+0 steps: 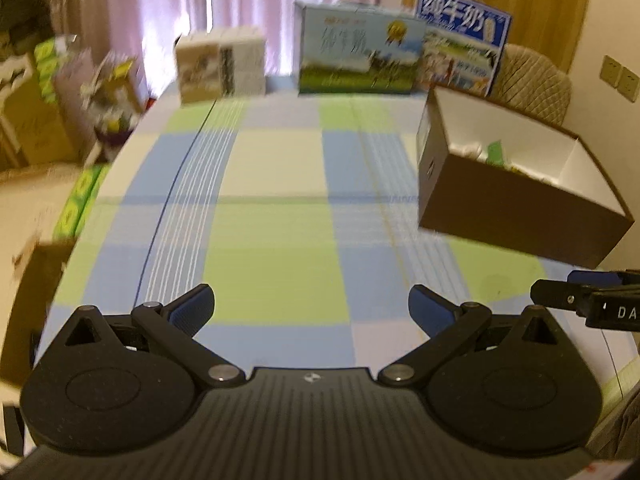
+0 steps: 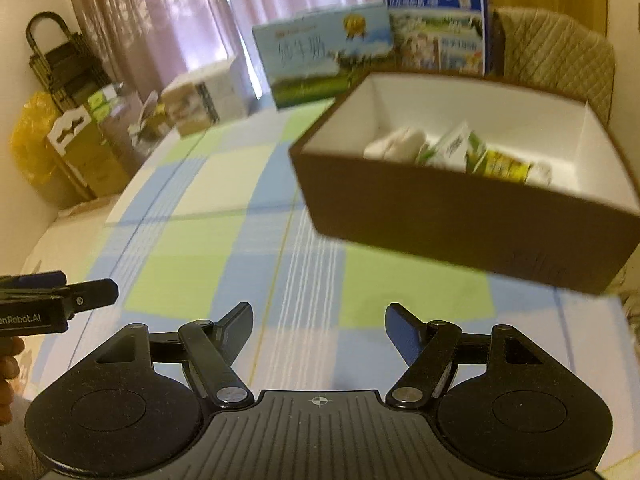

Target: Organize objects

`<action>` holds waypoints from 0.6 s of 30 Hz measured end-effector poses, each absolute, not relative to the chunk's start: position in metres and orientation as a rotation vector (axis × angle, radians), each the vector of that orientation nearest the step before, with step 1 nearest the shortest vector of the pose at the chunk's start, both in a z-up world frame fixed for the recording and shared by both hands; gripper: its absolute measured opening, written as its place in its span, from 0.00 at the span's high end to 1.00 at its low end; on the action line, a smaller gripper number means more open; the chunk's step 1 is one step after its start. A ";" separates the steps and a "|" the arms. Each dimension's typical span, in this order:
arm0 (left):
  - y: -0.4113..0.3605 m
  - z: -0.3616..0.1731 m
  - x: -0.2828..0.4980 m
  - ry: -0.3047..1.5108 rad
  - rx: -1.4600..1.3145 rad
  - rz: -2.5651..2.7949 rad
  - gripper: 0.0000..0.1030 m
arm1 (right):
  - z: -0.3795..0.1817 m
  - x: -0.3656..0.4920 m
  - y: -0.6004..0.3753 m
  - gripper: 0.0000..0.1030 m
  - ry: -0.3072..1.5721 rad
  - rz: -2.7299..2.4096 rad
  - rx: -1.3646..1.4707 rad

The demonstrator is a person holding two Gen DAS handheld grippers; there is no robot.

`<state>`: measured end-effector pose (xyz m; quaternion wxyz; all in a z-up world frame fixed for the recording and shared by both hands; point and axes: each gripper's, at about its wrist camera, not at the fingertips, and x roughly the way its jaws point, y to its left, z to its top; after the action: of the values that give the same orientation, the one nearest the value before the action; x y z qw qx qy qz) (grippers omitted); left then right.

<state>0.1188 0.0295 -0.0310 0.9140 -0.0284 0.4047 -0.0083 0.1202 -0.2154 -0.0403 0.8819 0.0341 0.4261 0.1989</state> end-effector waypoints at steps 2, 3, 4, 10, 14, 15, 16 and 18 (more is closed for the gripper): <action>0.031 -0.037 0.112 0.851 -0.062 -0.009 0.01 | -0.046 0.116 -0.212 0.32 0.906 0.427 0.072; 0.031 -0.038 0.109 0.856 -0.060 -0.006 0.01 | -0.050 0.113 -0.209 0.32 0.912 0.438 0.068; 0.031 -0.040 0.106 0.860 -0.059 -0.004 0.01 | -0.052 0.111 -0.208 0.32 0.914 0.449 0.065; 0.034 -0.054 0.092 0.890 -0.057 0.006 0.01 | -0.068 0.102 -0.193 0.32 0.938 0.497 0.026; 0.038 -0.063 0.090 0.913 -0.065 0.014 0.01 | -0.077 0.099 -0.188 0.32 0.947 0.516 0.007; 0.039 -0.065 0.090 0.918 -0.062 0.016 0.01 | -0.079 0.098 -0.187 0.32 0.948 0.524 0.005; 0.040 -0.067 0.089 0.925 -0.059 0.021 0.01 | -0.080 0.098 -0.186 0.32 0.951 0.527 0.002; 0.040 -0.071 0.089 0.938 -0.057 0.026 0.01 | -0.082 0.098 -0.184 0.32 0.954 0.532 -0.004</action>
<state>0.0886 0.0403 -0.0709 0.8917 -0.0275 0.4517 0.0124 0.0976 -0.1836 -0.0817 0.8545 -0.0019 0.4537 0.2530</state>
